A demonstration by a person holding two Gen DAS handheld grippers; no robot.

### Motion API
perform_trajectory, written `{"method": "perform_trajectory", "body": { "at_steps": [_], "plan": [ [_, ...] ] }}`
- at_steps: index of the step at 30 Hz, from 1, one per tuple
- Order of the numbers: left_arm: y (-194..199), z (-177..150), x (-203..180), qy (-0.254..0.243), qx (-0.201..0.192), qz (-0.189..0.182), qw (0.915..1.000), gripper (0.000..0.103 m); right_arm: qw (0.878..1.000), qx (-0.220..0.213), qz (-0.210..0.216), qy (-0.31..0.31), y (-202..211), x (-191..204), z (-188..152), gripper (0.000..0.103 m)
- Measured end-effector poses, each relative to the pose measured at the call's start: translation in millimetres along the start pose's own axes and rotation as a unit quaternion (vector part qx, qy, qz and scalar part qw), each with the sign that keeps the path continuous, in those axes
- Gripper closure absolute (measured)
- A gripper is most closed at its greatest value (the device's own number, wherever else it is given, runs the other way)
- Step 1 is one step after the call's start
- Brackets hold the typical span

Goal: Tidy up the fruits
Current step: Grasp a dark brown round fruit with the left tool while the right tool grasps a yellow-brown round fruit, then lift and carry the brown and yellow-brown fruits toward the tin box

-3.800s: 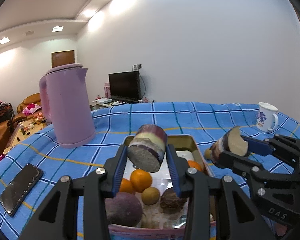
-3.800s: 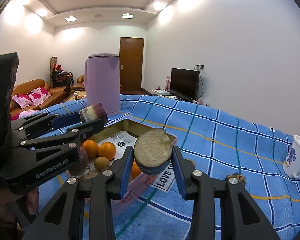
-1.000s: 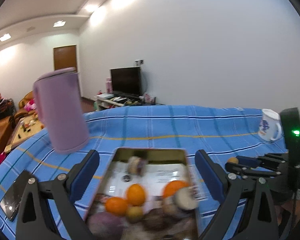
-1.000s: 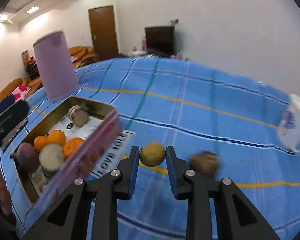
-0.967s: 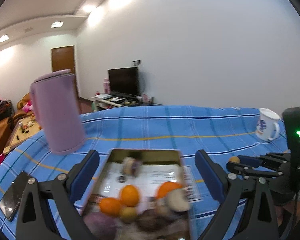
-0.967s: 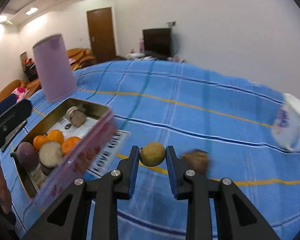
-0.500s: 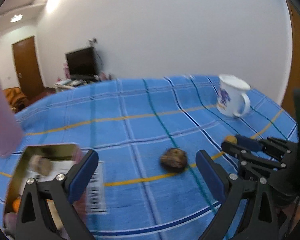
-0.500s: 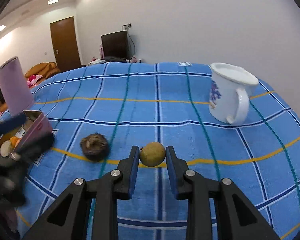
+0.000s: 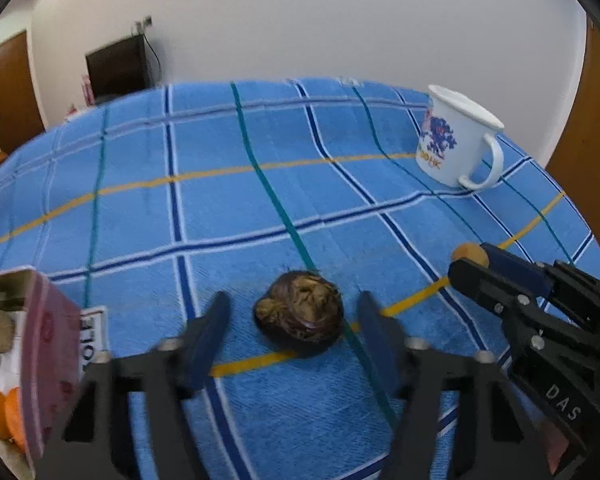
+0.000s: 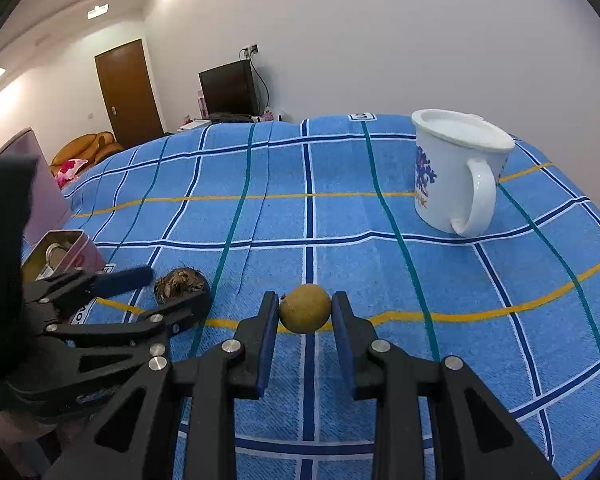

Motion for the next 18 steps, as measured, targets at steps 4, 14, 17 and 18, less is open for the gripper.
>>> {"method": "perform_trajectory", "body": {
  "at_steps": [4,14,17,18],
  "plan": [
    [-3.1,-1.1,-1.8,0.004,0.006,-0.015,0.9999,0.055,1.000,0.007,0.002,0.006,-5.3,2.4,-0.8,0.074],
    [11.5,3.8,1.8,0.012,-0.028,-0.018,0.9994,0.057,1.000,-0.012,0.010,0.013,1.2,6.3,1.6,0.074],
    [17.2,6.0,1.7,0.007,-0.042,-0.016,0.9989,0.057,1.000,-0.017,0.013,0.013,4.2,7.0,1.3,0.074],
    [19.3,6.7,1.6,0.005,-0.048,-0.014,0.9988,0.057,1.000,-0.021,0.018,0.014,6.2,8.1,1.8,0.074]
  ]
}}
Point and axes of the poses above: each gripper's, at about its wrist camera, not at the fingertips, and y roughly against the way its jaws point, x to its left, z to its top, the point moved 9 cm from there along -y, roughly the way its jaws point, and after that the axes turned 1 degree about z, right-handed, at the moved point
